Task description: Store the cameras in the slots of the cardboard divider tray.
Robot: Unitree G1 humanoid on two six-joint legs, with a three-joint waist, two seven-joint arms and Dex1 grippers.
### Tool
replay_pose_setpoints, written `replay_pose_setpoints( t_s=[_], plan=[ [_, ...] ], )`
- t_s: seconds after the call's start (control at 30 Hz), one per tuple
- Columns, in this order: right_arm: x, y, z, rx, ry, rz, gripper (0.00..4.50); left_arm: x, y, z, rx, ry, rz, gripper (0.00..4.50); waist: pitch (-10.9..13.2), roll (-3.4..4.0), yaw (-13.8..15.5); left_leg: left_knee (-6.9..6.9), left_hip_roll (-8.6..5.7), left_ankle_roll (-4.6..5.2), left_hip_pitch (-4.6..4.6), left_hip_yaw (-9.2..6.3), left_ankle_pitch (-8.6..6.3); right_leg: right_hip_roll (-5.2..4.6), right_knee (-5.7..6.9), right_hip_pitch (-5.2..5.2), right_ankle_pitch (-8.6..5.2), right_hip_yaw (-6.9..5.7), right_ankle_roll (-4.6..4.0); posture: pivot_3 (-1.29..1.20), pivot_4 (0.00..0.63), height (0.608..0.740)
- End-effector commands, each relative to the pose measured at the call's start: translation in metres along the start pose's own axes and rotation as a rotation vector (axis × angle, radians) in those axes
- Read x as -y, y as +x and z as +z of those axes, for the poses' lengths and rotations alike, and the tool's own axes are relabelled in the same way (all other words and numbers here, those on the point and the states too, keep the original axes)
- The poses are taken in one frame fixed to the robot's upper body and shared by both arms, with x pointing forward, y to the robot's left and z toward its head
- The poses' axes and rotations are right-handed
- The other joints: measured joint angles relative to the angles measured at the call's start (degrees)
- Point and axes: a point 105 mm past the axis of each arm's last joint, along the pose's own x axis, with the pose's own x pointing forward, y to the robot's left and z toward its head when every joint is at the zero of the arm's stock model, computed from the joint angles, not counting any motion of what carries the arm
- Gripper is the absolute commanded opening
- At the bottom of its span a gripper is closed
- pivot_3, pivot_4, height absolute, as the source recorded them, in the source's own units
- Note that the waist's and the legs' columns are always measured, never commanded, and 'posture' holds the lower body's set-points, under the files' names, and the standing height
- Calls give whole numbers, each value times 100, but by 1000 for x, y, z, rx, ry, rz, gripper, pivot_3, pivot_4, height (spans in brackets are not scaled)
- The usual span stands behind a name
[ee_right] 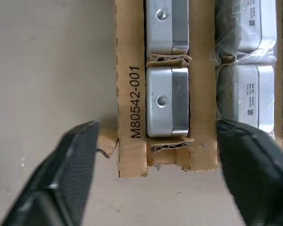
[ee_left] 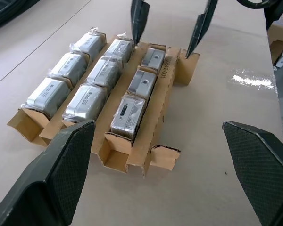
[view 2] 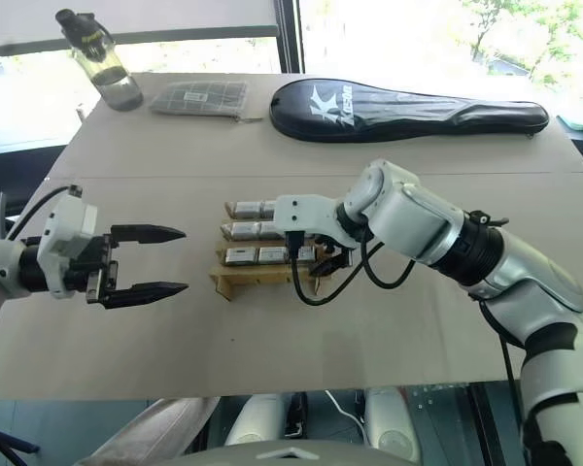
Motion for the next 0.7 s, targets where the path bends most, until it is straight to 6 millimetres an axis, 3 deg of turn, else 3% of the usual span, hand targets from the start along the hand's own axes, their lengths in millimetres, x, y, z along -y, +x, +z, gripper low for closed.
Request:
replay_pose_setpoints(
  t_s=[0.03,0.2,0.27,0.37,0.4,0.5,0.57,0.63,0.7],
  plan=[
    [6,-26,11,71,-15,-49,3750,2,-3,10,5,51,7,4500,0,1,2,0,0,0,0,0,0,0,-1,0,0,0,0,0,150,740],
    [8,-59,-2,232,120,-93,3750,8,-5,2,17,25,53,4500,-2,-4,13,-3,-1,0,-3,0,-1,-5,-8,1,0,-1,0,0,150,740],
    [7,-72,-24,317,205,-112,3750,8,-5,-6,6,11,122,4500,-4,-6,31,-3,0,0,-2,-3,-1,-6,-10,6,0,-4,0,0,150,740],
    [6,-78,-88,310,337,-226,3750,8,-9,-15,-6,-14,208,4500,-10,-17,78,-3,-2,0,-3,-11,-1,-11,-17,13,0,-10,1,0,150,740],
    [3,-79,-100,311,360,-247,3750,10,-11,-17,-9,-16,221,4500,-10,-17,88,-2,-2,1,-2,-12,-1,-12,-18,15,0,-11,1,0,150,740],
    [-13,-85,-118,459,325,-284,3750,14,-17,-29,-10,-27,279,4500,-7,-13,58,-1,-1,1,3,2,0,-7,-13,10,0,2,1,0,150,740],
    [-31,-87,-143,491,291,-359,3750,12,-22,-41,25,-66,351,4500,-8,-10,42,-5,5,0,17,1,0,3,-10,16,-2,6,2,0,150,740],
    [-50,-83,-166,502,330,-386,3750,4,-25,-59,48,-82,431,4500,-14,-5,70,-9,6,0,19,-3,0,10,-7,17,-2,11,2,0,150,740],
    [-56,-81,-185,536,412,-439,3750,0,-23,-70,63,-112,475,4500,-14,-5,79,-3,6,2,37,1,-1,15,-6,34,-3,13,2,0,150,740]
  ],
)
